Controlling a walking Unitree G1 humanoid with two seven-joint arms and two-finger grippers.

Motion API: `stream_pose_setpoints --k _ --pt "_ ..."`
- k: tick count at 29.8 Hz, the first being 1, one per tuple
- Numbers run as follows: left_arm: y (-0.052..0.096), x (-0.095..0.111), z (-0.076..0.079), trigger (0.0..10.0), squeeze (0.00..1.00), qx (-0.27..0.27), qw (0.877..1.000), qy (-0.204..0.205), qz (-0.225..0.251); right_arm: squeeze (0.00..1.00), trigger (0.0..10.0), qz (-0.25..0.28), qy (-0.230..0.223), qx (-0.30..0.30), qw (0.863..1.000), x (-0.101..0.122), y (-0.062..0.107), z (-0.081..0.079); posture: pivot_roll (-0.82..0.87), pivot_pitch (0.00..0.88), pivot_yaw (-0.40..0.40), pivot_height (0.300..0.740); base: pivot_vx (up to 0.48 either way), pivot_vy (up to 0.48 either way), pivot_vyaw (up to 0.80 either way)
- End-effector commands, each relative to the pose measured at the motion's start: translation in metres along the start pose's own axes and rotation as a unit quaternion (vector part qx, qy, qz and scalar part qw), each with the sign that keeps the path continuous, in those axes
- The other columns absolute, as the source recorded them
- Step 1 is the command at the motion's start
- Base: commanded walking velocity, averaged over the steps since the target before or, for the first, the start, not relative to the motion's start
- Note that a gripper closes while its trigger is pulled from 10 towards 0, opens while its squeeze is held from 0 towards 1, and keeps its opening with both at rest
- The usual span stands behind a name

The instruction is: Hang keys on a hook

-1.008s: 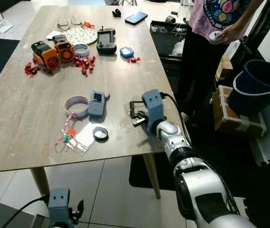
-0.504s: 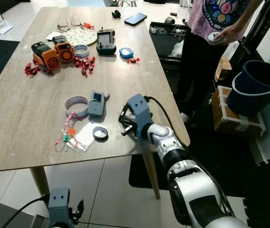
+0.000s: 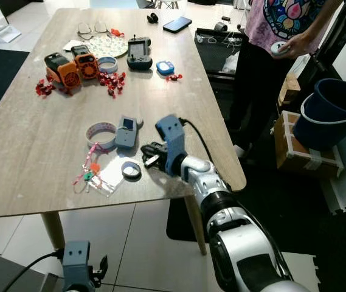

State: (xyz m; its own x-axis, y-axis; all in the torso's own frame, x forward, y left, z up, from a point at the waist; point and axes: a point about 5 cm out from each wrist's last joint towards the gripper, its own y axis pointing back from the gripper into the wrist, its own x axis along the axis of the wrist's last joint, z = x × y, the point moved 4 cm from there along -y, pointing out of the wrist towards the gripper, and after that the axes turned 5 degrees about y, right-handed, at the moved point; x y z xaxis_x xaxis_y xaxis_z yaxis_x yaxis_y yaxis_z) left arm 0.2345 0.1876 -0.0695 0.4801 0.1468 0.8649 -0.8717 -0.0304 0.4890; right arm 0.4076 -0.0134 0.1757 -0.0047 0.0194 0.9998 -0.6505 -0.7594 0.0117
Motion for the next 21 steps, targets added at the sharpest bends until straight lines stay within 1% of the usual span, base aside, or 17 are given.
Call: stream_pose_setpoints --k 1,2,4,5,6,7,8,10,13,14,15,17,21 --pt "0.004 -0.013 0.004 10.0 0.0 -0.004 1.0 -0.002 -0.023 0.0 10.0 0.014 -0.006 -0.005 1.0 0.004 0.001 0.002 0.06 0.186 -0.053 0.74 0.0 0.0 0.0" --pt "0.004 -0.013 0.004 10.0 0.0 -0.004 1.0 -0.002 -0.023 0.0 10.0 0.023 -0.011 -0.013 1.0 0.008 0.001 0.005 0.06 0.184 -0.053 0.74 0.0 0.0 0.0" --pt "0.004 -0.013 0.004 10.0 0.0 -0.005 1.0 -0.001 -0.023 0.0 10.0 0.032 -0.02 -0.047 0.998 0.012 0.004 0.016 0.06 0.182 -0.053 0.74 0.0 0.0 0.0" --pt "0.004 -0.013 0.004 10.0 0.0 -0.005 1.0 -0.001 -0.023 0.0 10.0 0.032 -0.02 -0.047 0.998 0.012 0.004 0.016 0.06 0.182 -0.053 0.74 0.0 0.0 0.0" --pt "0.004 -0.013 0.004 10.0 0.0 -0.005 1.0 -0.001 -0.024 0.02 10.0 0.023 -0.024 -0.076 0.997 0.009 0.007 0.024 0.06 0.181 -0.053 0.74 0.0 0.0 0.0" --pt "0.004 -0.013 0.004 10.0 0.0 -0.005 1.0 -0.001 -0.024 0.38 10.0 0.01 -0.025 -0.106 0.994 0.006 0.01 0.033 0.06 0.178 -0.053 0.74 0.0 0.0 0.0" --pt "0.004 -0.013 0.005 10.0 0.0 -0.005 1.0 -0.001 -0.024 1.0 10.0 0.001 -0.029 -0.123 0.992 0.003 0.013 0.038 0.06 0.179 -0.053 0.74 0.0 0.0 0.0" --pt "0.004 -0.013 0.005 10.0 0.0 -0.004 1.0 0.0 -0.024 1.0 10.0 -0.005 -0.04 -0.141 0.989 0.0 0.015 0.043 0.06 0.179 -0.055 0.74 0.0 0.0 0.0" --pt "0.004 -0.013 0.004 10.0 0.0 -0.003 1.0 0.001 -0.024 1.0 10.0 -0.005 -0.044 -0.146 0.988 0.0 0.015 0.044 0.06 0.179 -0.055 0.74 0.0 0.0 0.0" --pt "0.004 -0.014 0.004 10.0 0.0 -0.003 1.0 0.001 -0.023 0.97 10.0 -0.003 -0.051 -0.148 0.988 0.0 0.014 0.044 0.06 0.181 -0.055 0.74 0.0 0.0 0.0" --pt "0.005 -0.014 0.004 10.0 0.0 -0.002 1.0 0.002 -0.023 0.0 10.0 0.0 -0.061 -0.151 0.987 0.001 0.013 0.044 0.06 0.183 -0.057 0.74 0.0 0.0 0.0" --pt "0.005 -0.014 0.003 10.0 0.0 -0.001 1.0 0.003 -0.023 0.0 10.0 0.005 -0.075 -0.157 0.985 0.002 0.011 0.043 0.06 0.183 -0.058 0.74 0.0 0.0 0.0" --pt "0.005 -0.014 0.003 10.0 0.0 -0.001 1.0 0.004 -0.023 0.0 10.0 0.007 -0.084 -0.164 0.983 0.002 0.01 0.043 0.06 0.183 -0.062 0.74 0.0 0.0 0.0"
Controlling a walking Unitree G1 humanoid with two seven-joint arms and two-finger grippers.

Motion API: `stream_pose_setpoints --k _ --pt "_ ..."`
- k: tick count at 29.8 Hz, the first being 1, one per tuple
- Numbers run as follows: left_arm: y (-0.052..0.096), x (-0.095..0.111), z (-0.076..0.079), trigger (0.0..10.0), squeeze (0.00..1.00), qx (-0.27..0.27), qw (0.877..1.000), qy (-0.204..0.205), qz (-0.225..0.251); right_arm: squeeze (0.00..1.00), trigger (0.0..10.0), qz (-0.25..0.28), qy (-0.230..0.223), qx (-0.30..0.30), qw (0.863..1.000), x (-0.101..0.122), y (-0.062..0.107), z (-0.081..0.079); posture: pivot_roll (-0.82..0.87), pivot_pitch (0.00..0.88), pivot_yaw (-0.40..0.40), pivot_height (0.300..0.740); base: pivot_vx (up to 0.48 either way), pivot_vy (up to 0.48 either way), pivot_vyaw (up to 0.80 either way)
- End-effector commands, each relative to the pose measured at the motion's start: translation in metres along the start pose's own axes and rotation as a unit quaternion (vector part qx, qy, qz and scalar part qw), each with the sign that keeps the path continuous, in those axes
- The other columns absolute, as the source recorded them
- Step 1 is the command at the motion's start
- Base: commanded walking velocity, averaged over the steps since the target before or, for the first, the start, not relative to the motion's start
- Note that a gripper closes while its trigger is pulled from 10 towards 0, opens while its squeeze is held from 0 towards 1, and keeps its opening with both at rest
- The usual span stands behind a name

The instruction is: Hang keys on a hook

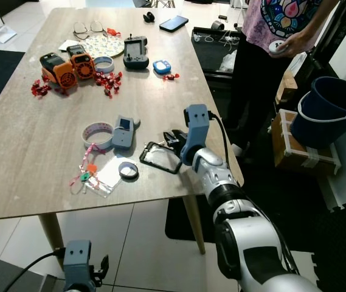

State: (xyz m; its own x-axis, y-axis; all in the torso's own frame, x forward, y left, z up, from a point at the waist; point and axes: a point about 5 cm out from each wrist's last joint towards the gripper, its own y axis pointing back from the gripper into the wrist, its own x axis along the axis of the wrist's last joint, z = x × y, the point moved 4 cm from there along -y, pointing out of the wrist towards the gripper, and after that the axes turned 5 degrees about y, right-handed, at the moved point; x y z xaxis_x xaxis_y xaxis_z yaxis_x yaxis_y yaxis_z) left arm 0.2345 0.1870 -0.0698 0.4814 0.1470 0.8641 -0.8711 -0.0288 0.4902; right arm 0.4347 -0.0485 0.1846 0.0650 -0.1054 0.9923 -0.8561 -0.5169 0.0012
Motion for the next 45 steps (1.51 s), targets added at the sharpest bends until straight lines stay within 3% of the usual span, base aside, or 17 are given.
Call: stream_pose_setpoints --k 1,3,7,9,18,29,35,40,41,43,44,45 --pt "0.006 -0.014 0.003 10.0 0.0 0.001 1.0 0.005 -0.022 0.0 10.0 -0.011 -0.015 -0.008 1.0 -0.006 -0.001 0.0 0.06 0.183 -0.064 0.74 0.0 0.0 0.0" --pt "0.006 -0.015 0.003 10.0 0.0 0.001 1.0 0.006 -0.022 0.0 10.0 -0.013 -0.016 -0.01 1.0 -0.007 -0.002 -0.002 0.06 0.183 -0.065 0.74 0.0 0.0 0.0" --pt "0.007 -0.016 0.003 10.0 0.0 0.004 1.0 0.009 -0.021 0.0 10.0 -0.015 0.002 0.08 0.997 -0.008 -0.008 -0.035 0.06 0.19 -0.071 0.74 0.0 0.0 0.0" --pt "0.007 -0.016 0.003 10.0 0.0 0.005 1.0 0.009 -0.021 0.0 10.0 -0.022 0.016 0.103 0.994 -0.012 -0.008 -0.044 0.06 0.192 -0.071 0.74 0.0 0.0 0.0" --pt "0.008 -0.016 0.003 10.0 0.0 0.006 1.0 0.011 -0.02 0.0 10.0 -0.04 0.029 0.124 0.991 -0.025 -0.006 -0.052 0.06 0.205 -0.076 0.74 0.0 0.0 0.0" --pt "0.01 -0.018 0.002 10.0 0.0 0.008 1.0 0.013 -0.021 0.0 10.0 -0.053 0.028 0.134 0.989 -0.033 -0.004 -0.054 0.06 0.212 -0.076 0.74 0.0 0.0 0.0" --pt "0.01 -0.018 0.002 10.0 0.0 0.008 1.0 0.014 -0.021 0.0 10.0 -0.051 0.006 0.124 0.991 -0.033 -0.003 -0.05 0.06 0.212 -0.075 0.74 0.0 0.0 0.0" --pt "0.01 -0.017 0.001 10.0 0.0 0.007 1.0 0.013 -0.021 0.0 10.0 -0.025 0.0 0.07 0.997 -0.025 -0.003 -0.032 0.06 0.212 -0.072 0.74 0.0 0.0 0.0" --pt "0.01 -0.017 0.001 10.0 0.0 0.007 1.0 0.013 -0.021 0.57 10.0 -0.025 -0.001 0.064 0.998 -0.025 -0.002 -0.03 0.06 0.213 -0.07 0.74 0.0 0.0 0.0" --pt "0.01 -0.017 0.001 10.0 0.0 0.007 1.0 0.013 -0.021 0.57 10.0 -0.026 -0.002 0.062 0.998 -0.025 -0.002 -0.029 0.06 0.213 -0.07 0.74 0.0 0.0 0.0" --pt "0.01 -0.017 0.001 10.0 0.0 0.007 1.0 0.012 -0.021 0.93 10.0 -0.028 -0.002 0.061 0.998 -0.026 -0.002 -0.028 0.06 0.213 -0.07 0.74 0.0 0.0 0.0" --pt "0.01 -0.017 0.001 10.0 0.0 0.006 1.0 0.012 -0.021 0.91 10.0 -0.031 -0.001 0.061 0.998 -0.027 -0.001 -0.028 0.06 0.214 -0.069 0.74 0.0 0.0 0.0"
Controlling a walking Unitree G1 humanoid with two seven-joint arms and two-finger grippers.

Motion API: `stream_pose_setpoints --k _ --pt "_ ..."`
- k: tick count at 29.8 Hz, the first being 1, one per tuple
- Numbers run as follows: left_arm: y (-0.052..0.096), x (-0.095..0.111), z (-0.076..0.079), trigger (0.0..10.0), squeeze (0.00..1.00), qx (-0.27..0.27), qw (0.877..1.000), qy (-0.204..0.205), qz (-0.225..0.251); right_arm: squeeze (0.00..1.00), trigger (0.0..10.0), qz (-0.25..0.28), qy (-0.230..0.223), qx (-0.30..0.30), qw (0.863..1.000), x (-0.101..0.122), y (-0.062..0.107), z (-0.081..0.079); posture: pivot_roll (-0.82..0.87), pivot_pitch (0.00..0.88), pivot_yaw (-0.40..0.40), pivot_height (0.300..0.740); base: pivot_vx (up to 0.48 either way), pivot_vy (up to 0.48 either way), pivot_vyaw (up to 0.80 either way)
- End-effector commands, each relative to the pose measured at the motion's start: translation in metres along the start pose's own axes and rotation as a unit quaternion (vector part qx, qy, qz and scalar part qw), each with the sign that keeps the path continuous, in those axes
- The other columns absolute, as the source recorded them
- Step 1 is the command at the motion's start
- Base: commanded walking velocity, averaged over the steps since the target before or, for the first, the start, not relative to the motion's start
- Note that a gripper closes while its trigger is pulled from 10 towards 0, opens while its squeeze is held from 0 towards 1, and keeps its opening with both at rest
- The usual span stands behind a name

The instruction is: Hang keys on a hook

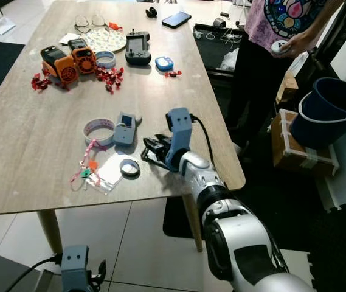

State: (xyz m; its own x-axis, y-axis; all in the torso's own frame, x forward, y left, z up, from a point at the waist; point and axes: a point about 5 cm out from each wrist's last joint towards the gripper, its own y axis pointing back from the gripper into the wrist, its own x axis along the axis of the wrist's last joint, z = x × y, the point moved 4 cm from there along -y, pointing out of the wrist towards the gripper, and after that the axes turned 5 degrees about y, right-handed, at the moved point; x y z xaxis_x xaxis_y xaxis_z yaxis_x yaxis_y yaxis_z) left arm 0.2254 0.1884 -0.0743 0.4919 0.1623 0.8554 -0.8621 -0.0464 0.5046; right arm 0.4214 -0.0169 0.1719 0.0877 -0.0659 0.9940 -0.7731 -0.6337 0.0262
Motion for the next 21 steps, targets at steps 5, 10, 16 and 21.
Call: stream_pose_setpoints --k 5,10,16,21 --pt "0.004 -0.009 0.004 10.0 0.0 -0.004 1.0 0.004 -0.015 0.0 10.0 -0.018 -0.014 -0.006 1.0 -0.013 0.003 0.001 0.06 0.217 -0.07 0.74 0.0 0.0 0.0" --pt "0.004 -0.01 0.004 10.0 0.0 -0.003 1.0 0.004 -0.016 0.0 10.0 -0.027 -0.019 -0.006 0.999 -0.015 0.001 -0.002 0.06 0.219 -0.071 0.74 0.0 0.0 0.0" --pt "0.005 -0.011 0.004 10.0 0.0 -0.004 1.0 0.004 -0.016 0.0 10.0 -0.046 -0.023 0.017 0.999 -0.019 -0.002 -0.012 0.06 0.222 -0.071 0.74 0.0 0.0 0.0" --pt "0.005 -0.011 0.004 10.0 0.0 -0.003 1.0 0.005 -0.016 0.0 6.6 -0.049 -0.025 0.021 0.998 -0.021 -0.002 -0.013 0.06 0.223 -0.072 0.74 0.0 0.0 0.0"
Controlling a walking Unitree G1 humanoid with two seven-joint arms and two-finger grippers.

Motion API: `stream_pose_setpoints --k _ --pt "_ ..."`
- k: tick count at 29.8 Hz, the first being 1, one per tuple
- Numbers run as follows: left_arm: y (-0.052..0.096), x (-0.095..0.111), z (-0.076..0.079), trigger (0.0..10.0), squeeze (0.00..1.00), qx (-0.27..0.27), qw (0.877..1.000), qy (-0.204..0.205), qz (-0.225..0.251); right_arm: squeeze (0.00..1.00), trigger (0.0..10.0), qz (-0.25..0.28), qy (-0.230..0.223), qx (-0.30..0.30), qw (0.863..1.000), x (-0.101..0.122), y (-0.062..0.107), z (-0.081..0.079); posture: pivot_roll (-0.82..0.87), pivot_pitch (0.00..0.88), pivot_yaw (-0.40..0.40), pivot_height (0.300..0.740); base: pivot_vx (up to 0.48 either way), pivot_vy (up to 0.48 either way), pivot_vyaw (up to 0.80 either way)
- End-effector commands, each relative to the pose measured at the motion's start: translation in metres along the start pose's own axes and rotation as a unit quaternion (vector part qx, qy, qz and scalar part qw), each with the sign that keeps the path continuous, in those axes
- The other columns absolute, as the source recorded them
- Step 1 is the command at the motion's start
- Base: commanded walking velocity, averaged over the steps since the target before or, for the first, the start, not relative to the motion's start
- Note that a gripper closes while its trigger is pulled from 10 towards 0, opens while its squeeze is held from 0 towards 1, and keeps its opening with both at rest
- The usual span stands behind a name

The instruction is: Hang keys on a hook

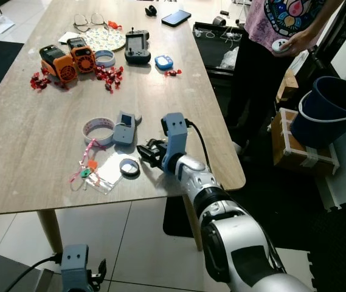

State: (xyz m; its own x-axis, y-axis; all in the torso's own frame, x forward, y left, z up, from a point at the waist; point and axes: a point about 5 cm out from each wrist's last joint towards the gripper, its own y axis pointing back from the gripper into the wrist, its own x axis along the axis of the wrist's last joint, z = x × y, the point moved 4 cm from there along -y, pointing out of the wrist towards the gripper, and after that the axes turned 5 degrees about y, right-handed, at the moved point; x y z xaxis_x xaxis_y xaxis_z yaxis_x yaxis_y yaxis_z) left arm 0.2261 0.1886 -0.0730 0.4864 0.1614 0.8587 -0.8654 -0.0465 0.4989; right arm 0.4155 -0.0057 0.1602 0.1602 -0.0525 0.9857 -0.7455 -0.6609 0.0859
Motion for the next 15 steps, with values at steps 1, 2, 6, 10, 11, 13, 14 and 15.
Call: stream_pose_setpoints --k 1,2,6,10,11,13,14,15 --pt "0.005 -0.012 0.004 10.0 0.0 -0.003 1.0 0.005 -0.019 0.0 4.9 -0.017 -0.007 0.006 1.0 -0.009 0.0 -0.002 0.06 0.223 -0.072 0.74 0.0 0.0 0.0" --pt "0.005 -0.012 0.004 10.0 0.0 -0.003 1.0 0.005 -0.019 0.0 4.5 -0.018 -0.007 0.005 1.0 -0.009 0.0 -0.002 0.06 0.223 -0.072 0.74 0.0 0.0 0.0" --pt "0.004 -0.011 0.005 10.0 0.0 -0.003 1.0 0.005 -0.019 0.0 10.0 -0.026 -0.004 0.004 1.0 -0.011 0.001 -0.001 0.06 0.221 -0.071 0.74 0.0 0.0 0.0" --pt "0.004 -0.011 0.005 10.0 0.0 -0.004 1.0 0.005 -0.019 0.0 10.0 -0.03 -0.006 0.005 1.0 -0.013 0.002 -0.001 0.06 0.22 -0.071 0.74 0.0 0.0 0.0" --pt "0.004 -0.011 0.005 10.0 0.0 -0.004 1.0 0.005 -0.019 0.0 10.0 -0.03 -0.006 0.005 1.0 -0.013 0.002 -0.001 0.06 0.22 -0.071 0.74 0.0 0.0 0.0" --pt "0.004 -0.011 0.005 10.0 0.0 -0.004 1.0 0.006 -0.019 0.0 10.0 -0.033 -0.009 0.007 0.999 -0.014 0.002 -0.001 0.06 0.22 -0.071 0.74 0.0 0.0 0.0" --pt "0.004 -0.011 0.005 10.0 0.0 -0.005 1.0 0.006 -0.019 0.0 10.0 -0.037 -0.017 0.009 0.999 -0.016 0.002 -0.001 0.06 0.22 -0.071 0.74 0.0 0.0 0.0" --pt "0.003 -0.01 0.005 10.0 0.0 -0.006 1.0 0.006 -0.018 0.0 10.0 -0.045 -0.044 0.011 0.998 -0.019 0.002 -0.002 0.06 0.219 -0.07 0.74 0.0 0.0 0.0"
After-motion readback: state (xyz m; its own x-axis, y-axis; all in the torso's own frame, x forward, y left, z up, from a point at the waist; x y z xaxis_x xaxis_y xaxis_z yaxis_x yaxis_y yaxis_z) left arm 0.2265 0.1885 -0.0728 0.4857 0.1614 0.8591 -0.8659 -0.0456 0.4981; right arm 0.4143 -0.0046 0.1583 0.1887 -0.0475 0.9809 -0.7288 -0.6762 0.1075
